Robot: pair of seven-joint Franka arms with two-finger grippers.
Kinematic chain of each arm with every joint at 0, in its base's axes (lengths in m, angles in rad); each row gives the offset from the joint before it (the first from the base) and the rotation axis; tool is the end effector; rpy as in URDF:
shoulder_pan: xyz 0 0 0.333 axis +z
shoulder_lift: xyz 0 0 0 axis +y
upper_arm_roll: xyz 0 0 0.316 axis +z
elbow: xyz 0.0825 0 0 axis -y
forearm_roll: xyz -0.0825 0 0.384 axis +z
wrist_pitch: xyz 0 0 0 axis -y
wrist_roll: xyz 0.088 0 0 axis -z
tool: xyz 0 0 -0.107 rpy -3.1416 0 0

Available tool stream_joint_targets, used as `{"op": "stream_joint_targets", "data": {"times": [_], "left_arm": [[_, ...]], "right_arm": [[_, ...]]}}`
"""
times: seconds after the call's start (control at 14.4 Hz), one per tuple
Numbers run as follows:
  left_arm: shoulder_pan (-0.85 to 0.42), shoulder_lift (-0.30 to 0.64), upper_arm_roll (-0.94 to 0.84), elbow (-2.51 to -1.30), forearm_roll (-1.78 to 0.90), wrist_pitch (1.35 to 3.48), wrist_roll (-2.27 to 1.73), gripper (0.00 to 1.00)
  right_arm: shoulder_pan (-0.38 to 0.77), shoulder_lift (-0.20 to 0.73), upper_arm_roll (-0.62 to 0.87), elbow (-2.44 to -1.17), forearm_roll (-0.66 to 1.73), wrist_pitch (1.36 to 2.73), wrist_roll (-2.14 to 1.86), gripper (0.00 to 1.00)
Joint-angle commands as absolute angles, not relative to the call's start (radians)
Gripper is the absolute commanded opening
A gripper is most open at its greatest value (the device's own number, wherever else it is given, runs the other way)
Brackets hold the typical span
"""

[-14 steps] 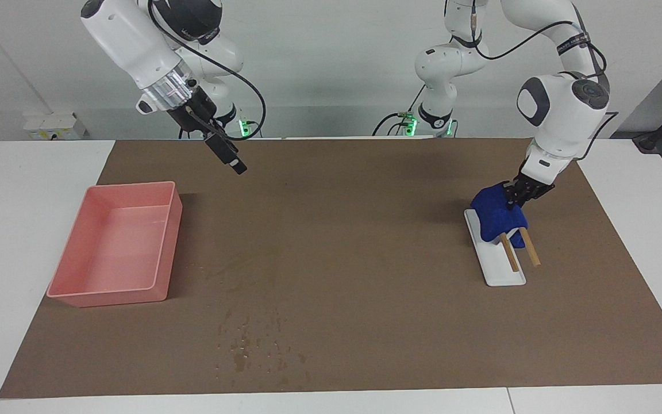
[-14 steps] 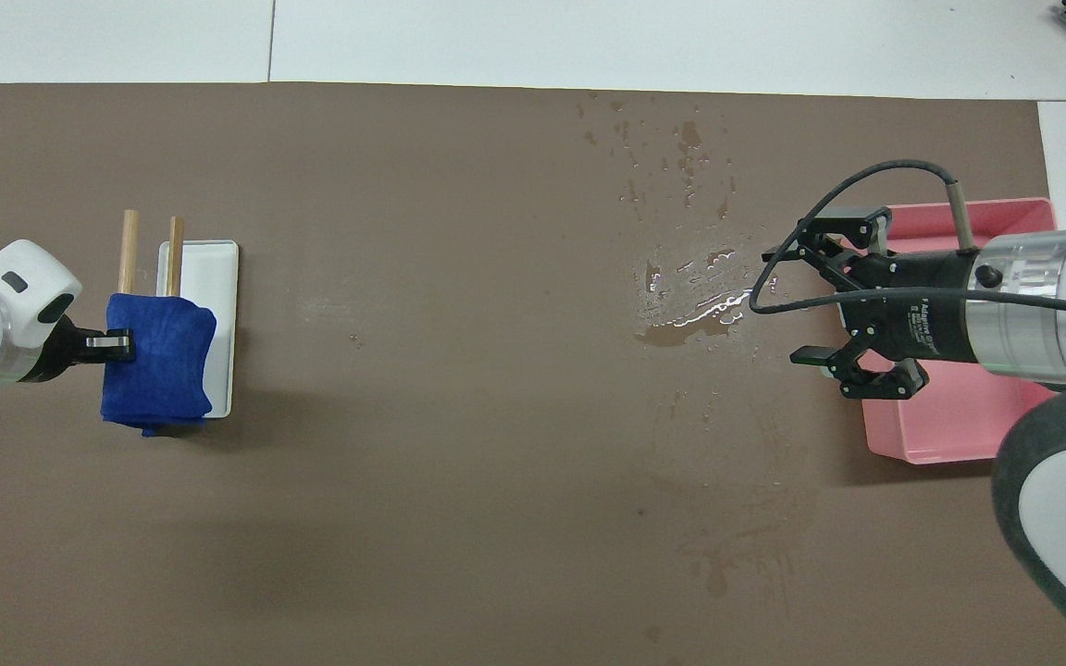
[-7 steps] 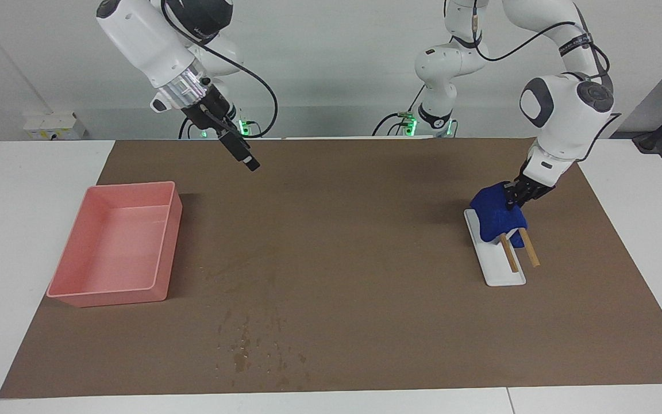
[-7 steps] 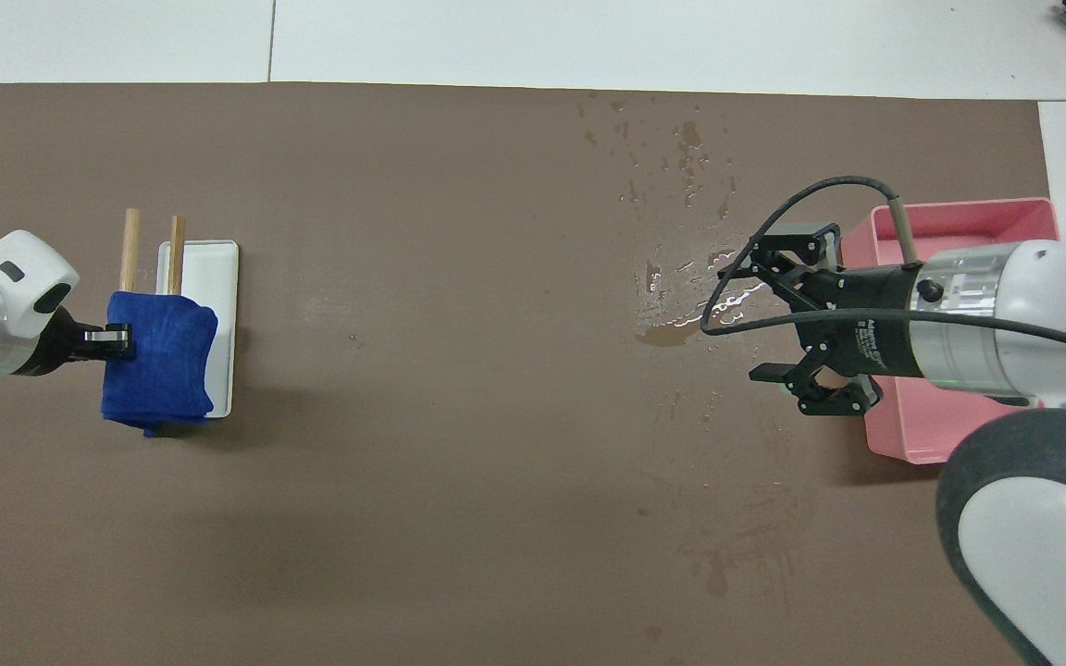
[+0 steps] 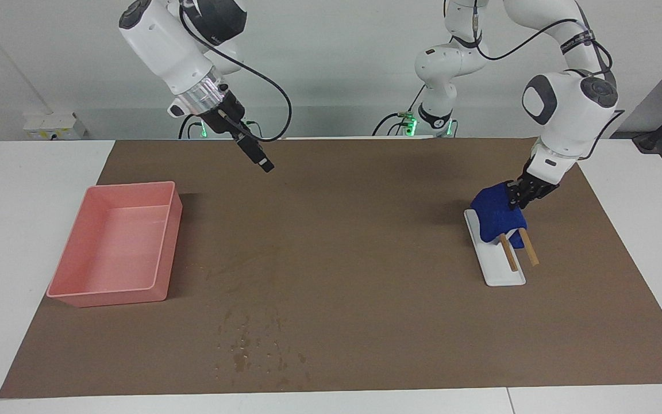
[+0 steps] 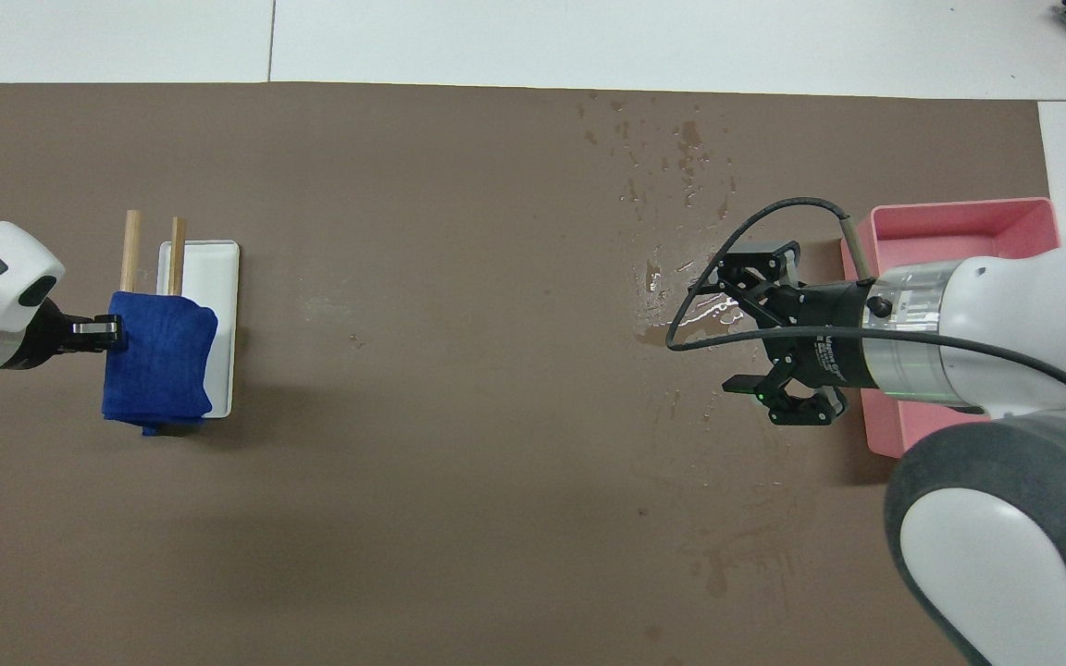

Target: Wipe water with towel using both arms

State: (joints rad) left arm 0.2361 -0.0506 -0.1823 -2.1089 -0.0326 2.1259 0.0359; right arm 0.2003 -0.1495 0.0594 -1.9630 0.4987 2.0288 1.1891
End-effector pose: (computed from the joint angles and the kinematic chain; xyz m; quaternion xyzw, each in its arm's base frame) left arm 0.5388 0.0267 0.4445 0.9993 0.0170 0.0338 0.0080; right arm 0.5122 0.1661 0.5662 -0.8243 0.5078 0.0725 0.2396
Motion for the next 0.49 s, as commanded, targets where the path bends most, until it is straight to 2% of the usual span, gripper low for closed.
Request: {"op": "stream_joint_targets", "data": {"times": [0.0,0.42], "left_arm": [[0.230,-0.063,-0.175,-2.108,-0.046,2.125,0.031,0.31],[0.229,-0.066,-0.175,-2.137,-0.046,2.152,0.031,0.31]], "right_arm": [[0.216,-0.155,0.058,-1.987,0.525,2.069,1.203,1.00],[0.216,-0.155,0.058,-1.988,0.525,2.069,1.206,1.00]]}}
